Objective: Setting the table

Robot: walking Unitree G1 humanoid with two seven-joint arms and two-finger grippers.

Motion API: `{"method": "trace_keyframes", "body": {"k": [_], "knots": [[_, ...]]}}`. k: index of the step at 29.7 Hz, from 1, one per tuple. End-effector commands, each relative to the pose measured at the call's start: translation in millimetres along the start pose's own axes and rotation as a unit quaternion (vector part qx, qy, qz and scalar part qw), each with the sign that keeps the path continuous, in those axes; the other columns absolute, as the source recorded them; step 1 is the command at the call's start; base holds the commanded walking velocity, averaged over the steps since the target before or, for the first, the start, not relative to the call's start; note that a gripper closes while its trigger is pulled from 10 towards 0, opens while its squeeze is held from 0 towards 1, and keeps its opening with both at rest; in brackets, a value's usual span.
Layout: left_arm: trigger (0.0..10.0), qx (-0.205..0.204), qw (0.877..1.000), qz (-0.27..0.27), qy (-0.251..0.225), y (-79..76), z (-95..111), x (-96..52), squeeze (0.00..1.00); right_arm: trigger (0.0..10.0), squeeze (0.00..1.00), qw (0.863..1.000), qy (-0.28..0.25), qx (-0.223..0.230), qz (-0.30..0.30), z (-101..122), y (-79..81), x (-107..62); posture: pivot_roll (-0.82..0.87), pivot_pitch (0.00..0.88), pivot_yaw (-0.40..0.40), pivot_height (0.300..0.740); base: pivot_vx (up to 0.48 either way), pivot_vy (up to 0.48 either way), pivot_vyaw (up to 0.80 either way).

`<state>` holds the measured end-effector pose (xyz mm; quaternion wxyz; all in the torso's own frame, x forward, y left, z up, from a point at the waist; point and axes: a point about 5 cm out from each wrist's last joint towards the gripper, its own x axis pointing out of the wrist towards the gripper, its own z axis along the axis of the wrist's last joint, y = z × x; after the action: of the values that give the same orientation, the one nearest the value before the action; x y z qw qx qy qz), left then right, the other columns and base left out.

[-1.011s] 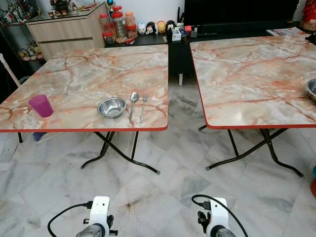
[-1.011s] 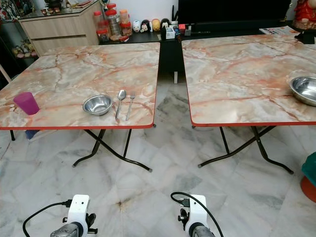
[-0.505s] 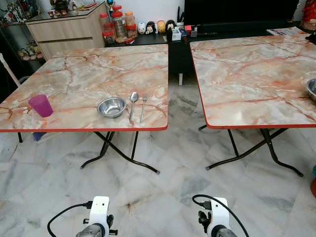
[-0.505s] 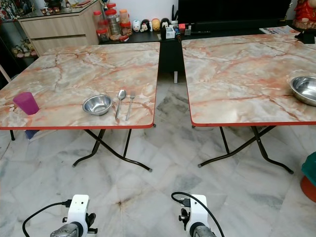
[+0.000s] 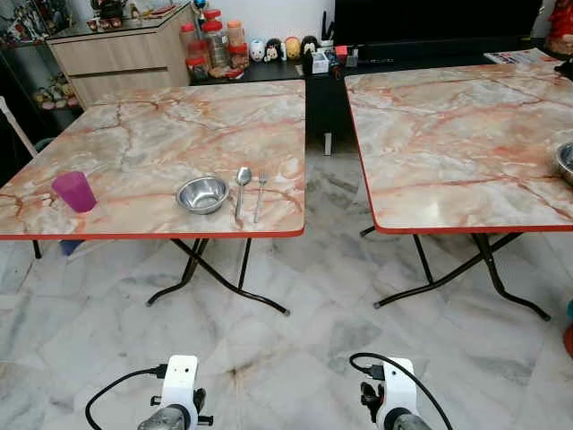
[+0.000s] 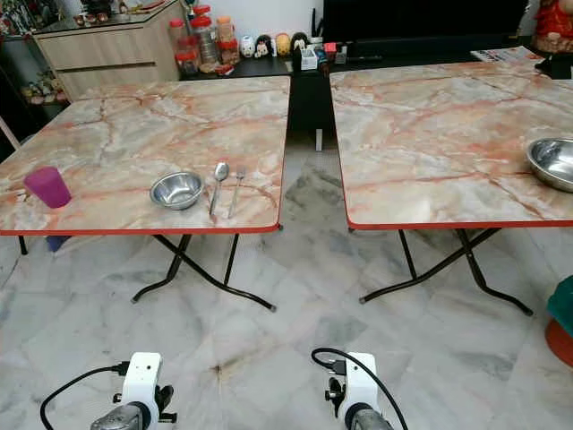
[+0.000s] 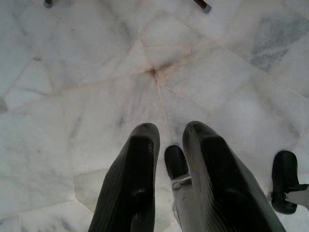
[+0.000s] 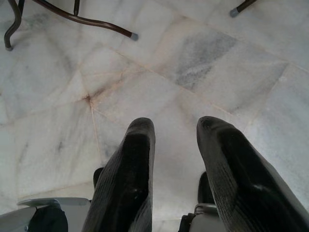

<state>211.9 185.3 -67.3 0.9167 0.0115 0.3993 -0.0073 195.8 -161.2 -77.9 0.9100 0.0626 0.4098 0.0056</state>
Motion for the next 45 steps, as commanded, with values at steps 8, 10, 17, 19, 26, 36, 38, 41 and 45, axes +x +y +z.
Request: {"method": "trace_keyframes", "body": {"k": [8,10,17,19,26,36,38,41,45], "knots": [[10.0,-0.003,1.000,0.009,-0.005,6.0,3,-0.1,0.00,10.0,0.00,1.000,-0.008,0.004,0.005,3,5.5,1.3,0.00,0.000,0.092,0.740,0.000,0.480,0.00],[10.0,-0.003,1.000,0.009,-0.007,6.0,4,0.1,0.00,10.0,0.00,1.000,-0.009,0.004,0.006,3,5.8,1.3,0.00,0.000,0.092,0.740,0.000,0.480,0.00],[10.0,0.004,1.000,0.008,-0.024,5.8,14,1.8,0.00,10.0,0.00,1.000,-0.011,0.004,0.007,6,6.9,2.0,0.00,0.000,0.092,0.740,0.000,0.109,0.00],[10.0,-0.001,0.999,0.009,-0.044,5.3,23,3.0,0.00,10.0,0.00,1.000,-0.012,0.004,0.007,6,7.0,2.1,0.00,0.000,0.092,0.740,0.000,0.000,0.00],[10.0,-0.015,0.988,-0.008,-0.152,0.4,69,4.5,0.00,10.0,0.00,1.000,-0.013,0.006,0.006,6,6.6,2.0,0.01,0.000,0.093,0.740,0.000,0.000,0.00],[10.0,-0.017,0.934,-0.031,-0.355,-17.1,152,-12.4,0.00,10.0,0.00,1.000,-0.012,0.002,0.011,5,10.7,2.4,0.02,0.000,0.099,0.740,0.000,0.000,0.00],[10.0,-0.015,0.929,-0.036,-0.367,-20.7,158,-14.0,0.00,10.0,0.00,1.000,-0.013,0.002,0.011,6,11.1,2.5,0.02,0.000,0.101,0.740,0.000,0.000,0.00],[10.0,-0.015,0.919,-0.044,-0.393,-29.5,172,-17.7,0.00,10.0,0.00,1.000,-0.014,0.004,0.010,6,11.2,2.6,0.02,0.000,0.101,0.740,0.384,0.000,0.00],[10.0,-0.020,0.915,-0.046,-0.401,-32.3,178,-19.2,0.00,10.0,0.00,1.000,-0.014,0.004,0.009,6,10.9,2.5,0.02,0.000,0.101,0.740,0.432,0.000,0.00]]}}
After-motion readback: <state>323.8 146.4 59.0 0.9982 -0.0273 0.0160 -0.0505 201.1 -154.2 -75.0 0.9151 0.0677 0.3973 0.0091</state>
